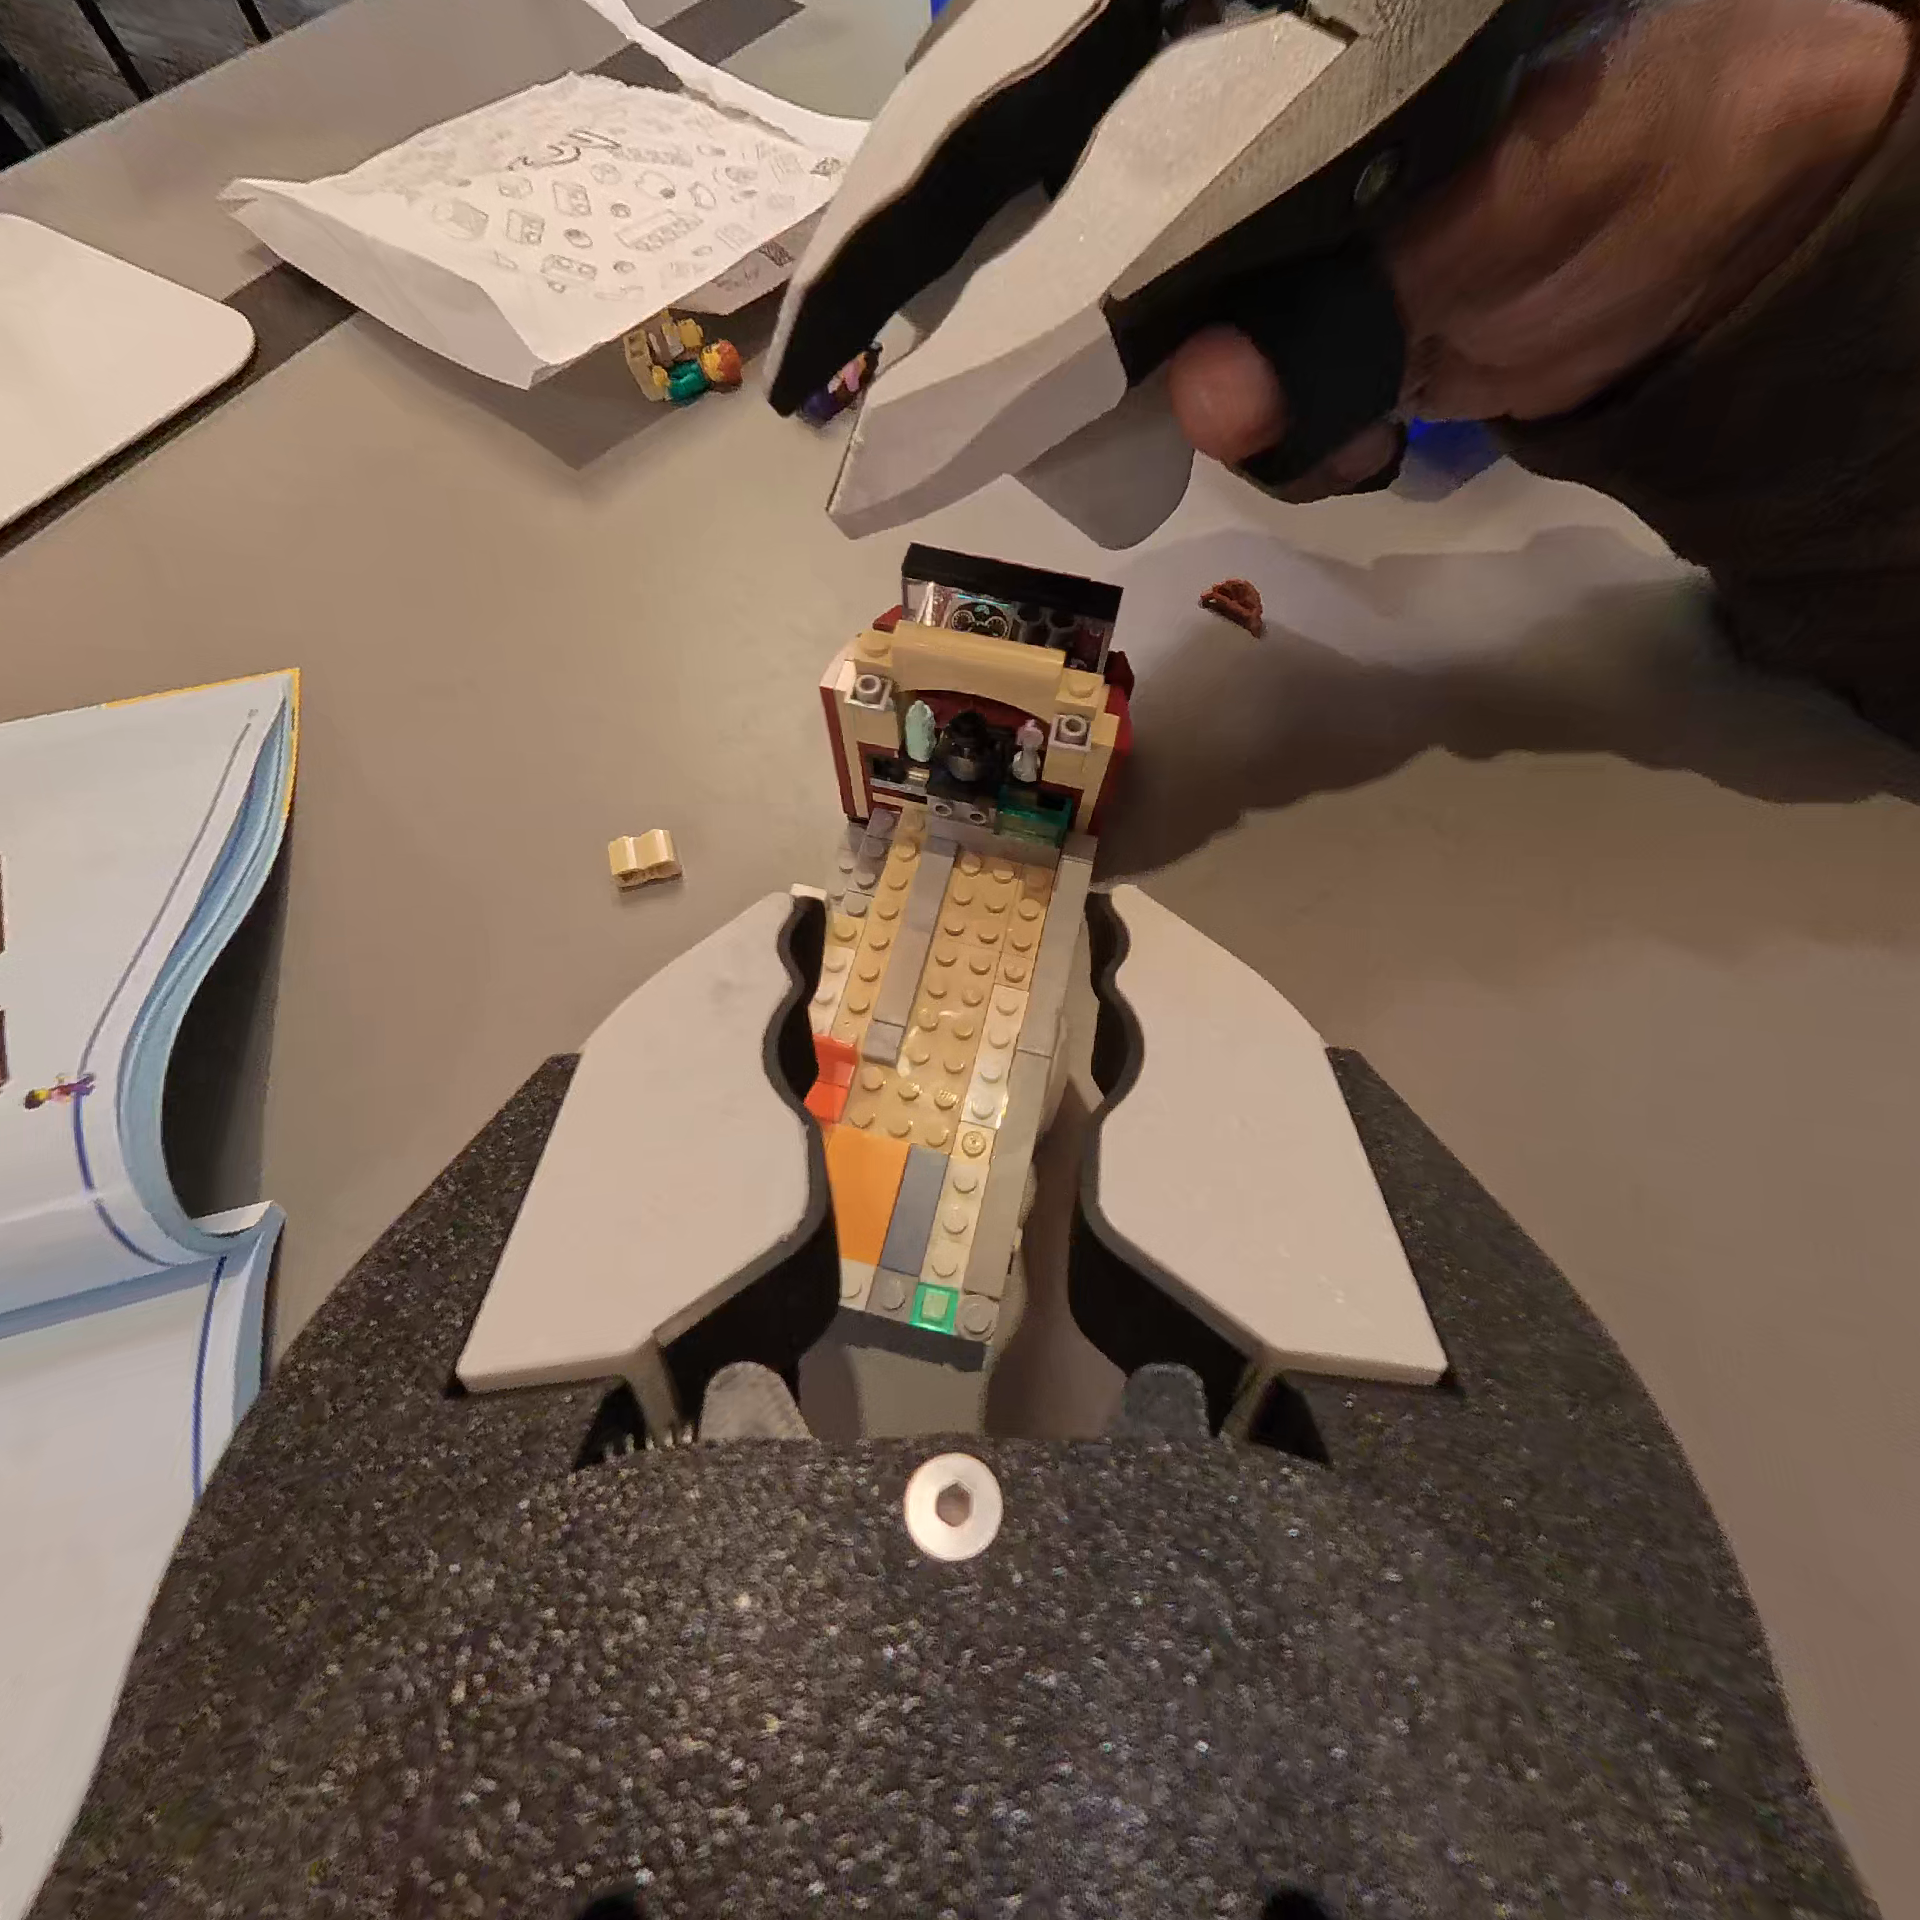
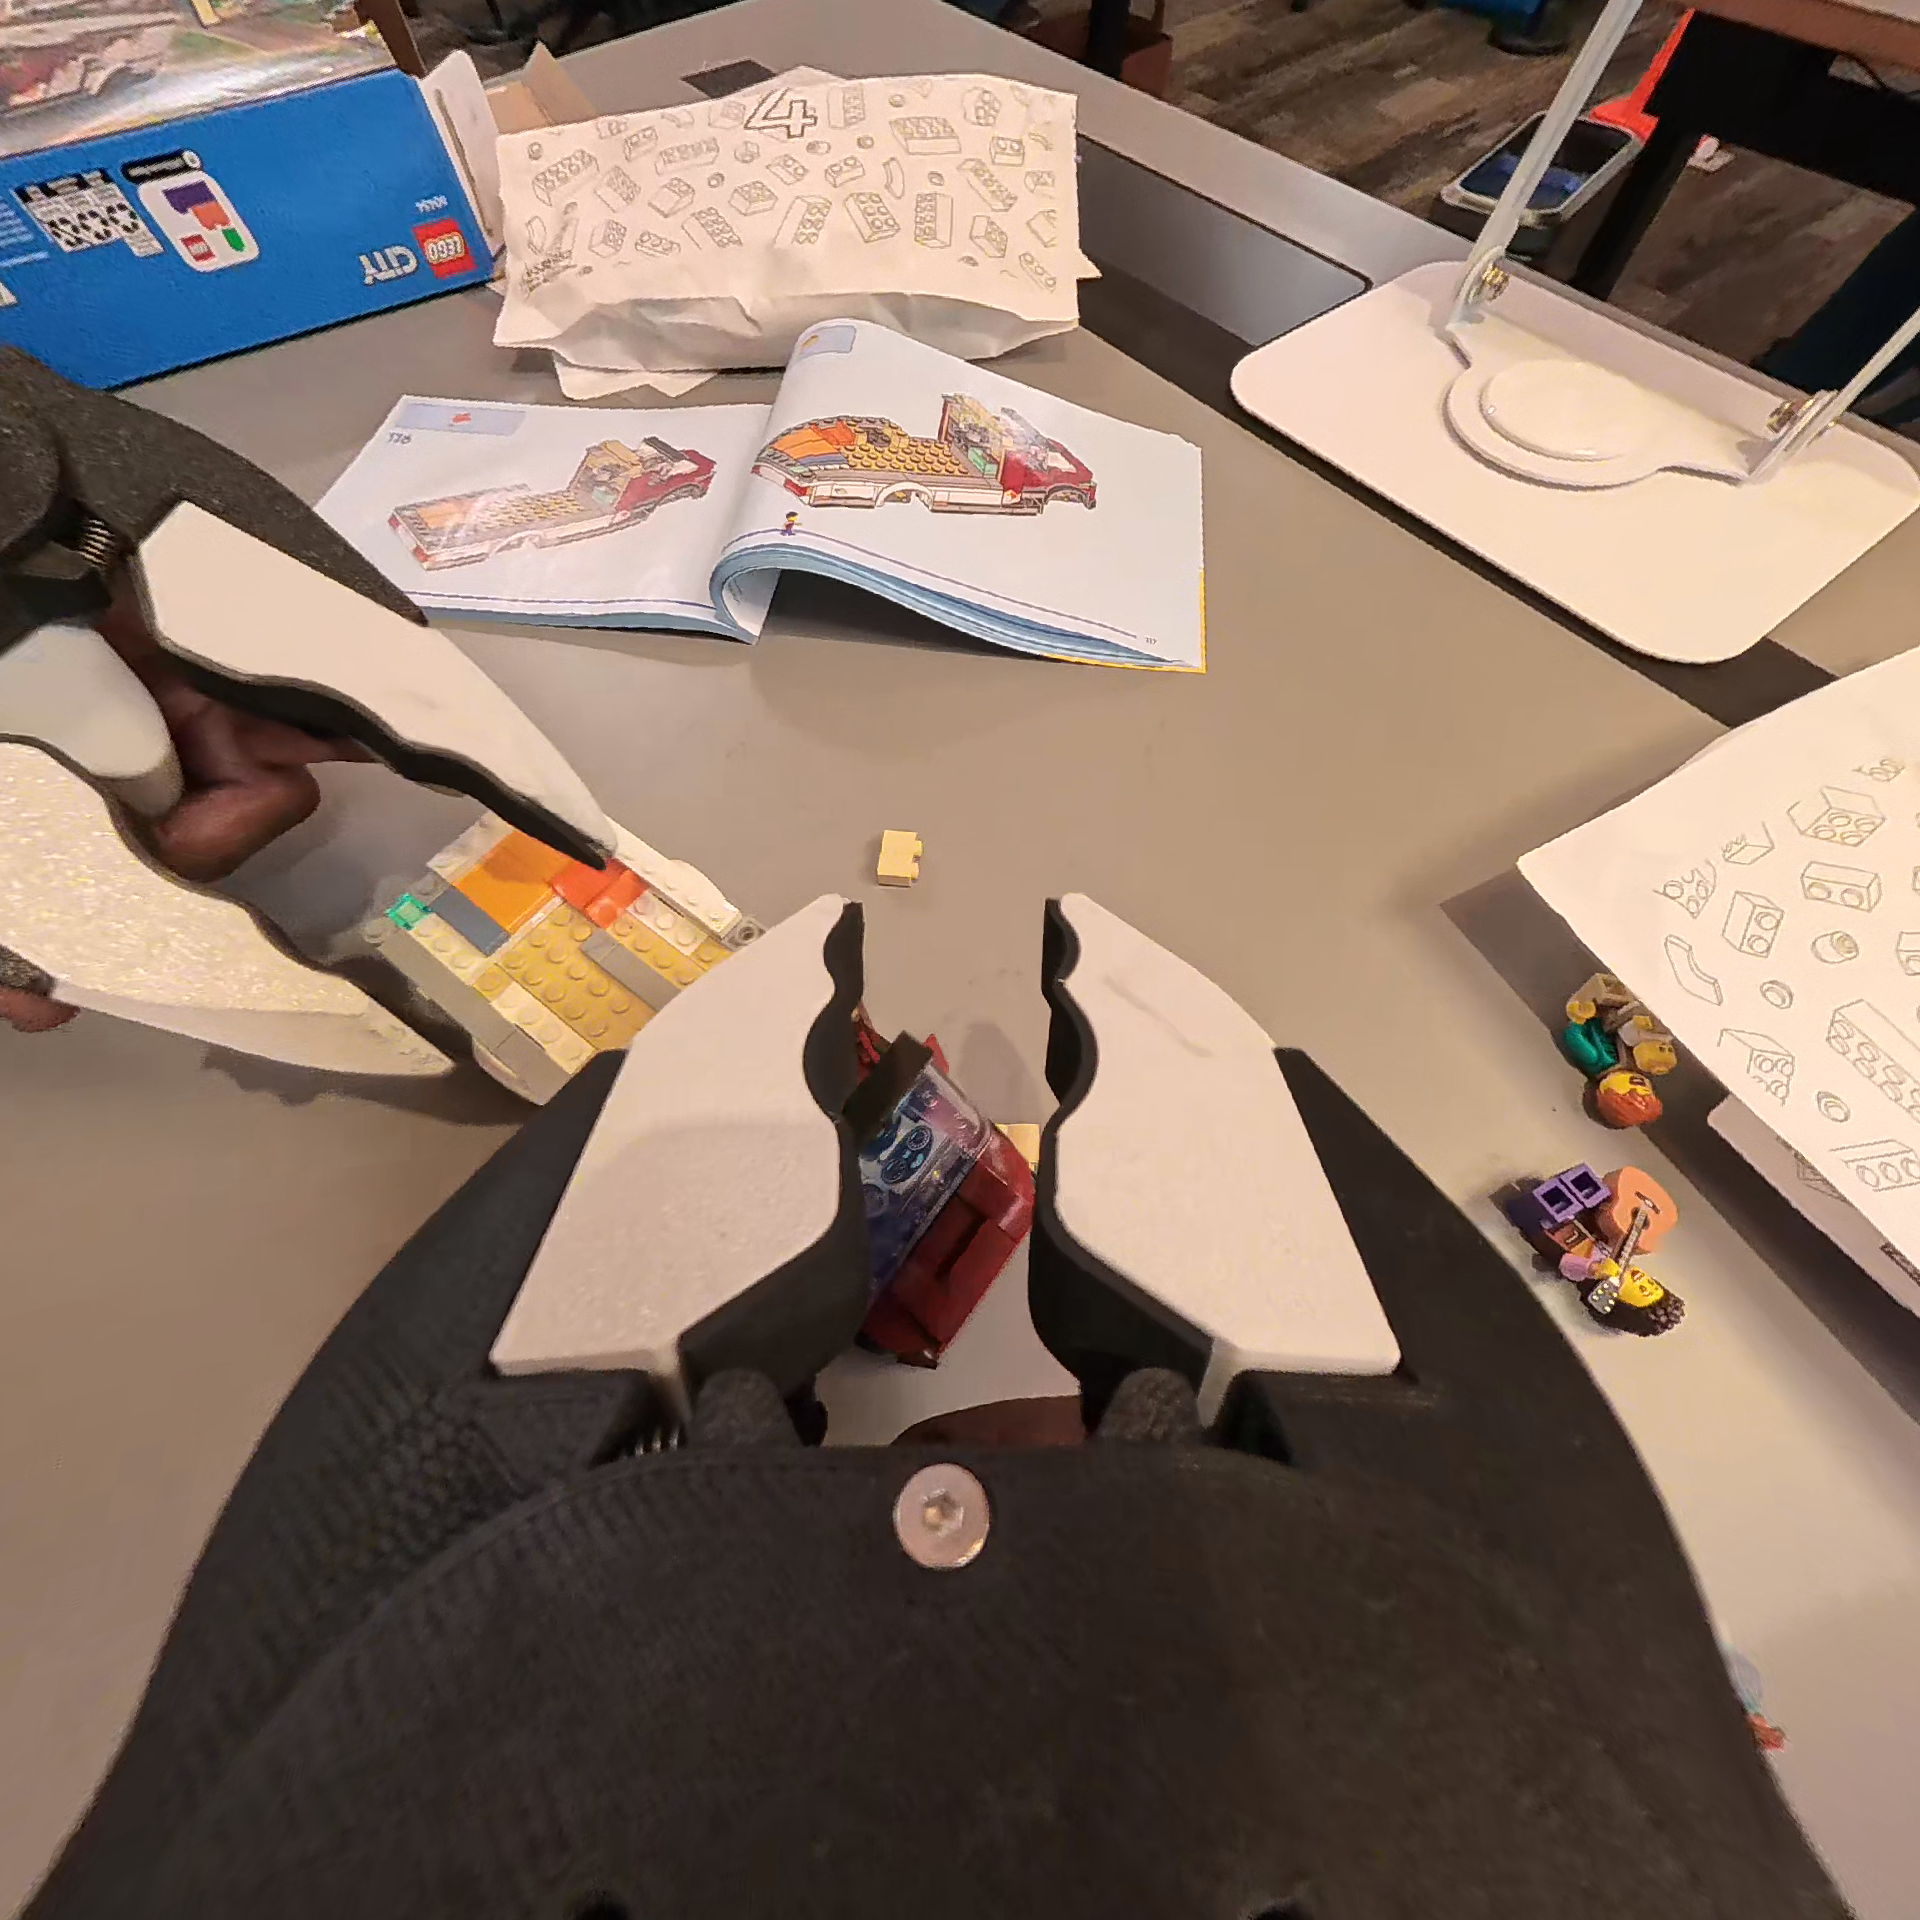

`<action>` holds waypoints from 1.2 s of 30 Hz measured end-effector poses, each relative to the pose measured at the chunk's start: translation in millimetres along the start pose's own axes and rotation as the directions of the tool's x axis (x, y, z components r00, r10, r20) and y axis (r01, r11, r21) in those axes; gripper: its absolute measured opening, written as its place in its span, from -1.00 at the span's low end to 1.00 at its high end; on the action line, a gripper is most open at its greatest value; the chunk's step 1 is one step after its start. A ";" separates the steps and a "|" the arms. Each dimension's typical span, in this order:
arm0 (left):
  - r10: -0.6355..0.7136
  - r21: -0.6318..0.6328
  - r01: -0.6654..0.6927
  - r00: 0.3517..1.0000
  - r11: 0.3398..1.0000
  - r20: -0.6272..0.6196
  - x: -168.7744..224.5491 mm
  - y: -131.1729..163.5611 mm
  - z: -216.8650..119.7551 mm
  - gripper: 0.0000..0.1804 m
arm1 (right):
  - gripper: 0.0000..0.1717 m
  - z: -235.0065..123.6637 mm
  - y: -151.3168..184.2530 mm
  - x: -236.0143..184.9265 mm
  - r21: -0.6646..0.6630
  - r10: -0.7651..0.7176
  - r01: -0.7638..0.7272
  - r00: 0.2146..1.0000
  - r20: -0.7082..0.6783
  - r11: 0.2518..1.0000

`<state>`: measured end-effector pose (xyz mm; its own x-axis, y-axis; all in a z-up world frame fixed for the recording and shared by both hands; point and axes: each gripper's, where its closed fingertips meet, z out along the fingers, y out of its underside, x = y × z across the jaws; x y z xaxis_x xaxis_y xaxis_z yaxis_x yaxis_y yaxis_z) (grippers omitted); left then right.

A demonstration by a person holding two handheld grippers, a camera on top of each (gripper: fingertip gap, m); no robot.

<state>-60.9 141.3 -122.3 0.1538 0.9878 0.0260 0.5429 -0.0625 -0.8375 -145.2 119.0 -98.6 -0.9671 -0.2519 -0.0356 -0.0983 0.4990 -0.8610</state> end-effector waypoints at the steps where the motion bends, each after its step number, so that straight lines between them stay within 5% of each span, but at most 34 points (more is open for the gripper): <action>1: -0.005 0.004 0.005 1.000 1.000 0.002 -2.0 -0.4 -2.9 -0.44 | -0.61 1.1 0.4 1.0 -0.006 0.006 -0.006 1.000 0.003 1.000; 5: -0.057 0.012 0.056 0.998 0.998 0.016 -13.3 13.0 -24.1 -0.43 | -0.61 6.9 1.0 5.7 -0.065 0.008 -0.007 1.000 0.012 0.998; 17: -0.253 0.126 0.224 0.914 0.966 0.316 -55.0 97.3 -142.8 -0.46 | -0.59 59.6 2.3 0.4 -0.348 -0.045 0.105 0.983 0.176 0.931; 27: -0.278 0.189 0.225 0.900 0.956 0.336 -54.4 102.5 -151.8 -0.49 | -0.60 92.8 36.0 -8.3 -0.647 -0.116 0.295 0.945 0.305 0.703; 36: -0.255 0.164 0.210 0.903 0.964 0.346 -52.6 103.8 -148.7 -0.49 | -0.79 87.2 38.5 -4.4 -0.679 -0.181 0.363 0.928 0.326 0.638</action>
<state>110.1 61.6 -129.5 -0.2852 0.9572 0.0487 0.4205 0.1706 -0.8911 -124.3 67.0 -175.9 -0.8030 -0.5945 -0.0432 -0.5733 0.7901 -0.2171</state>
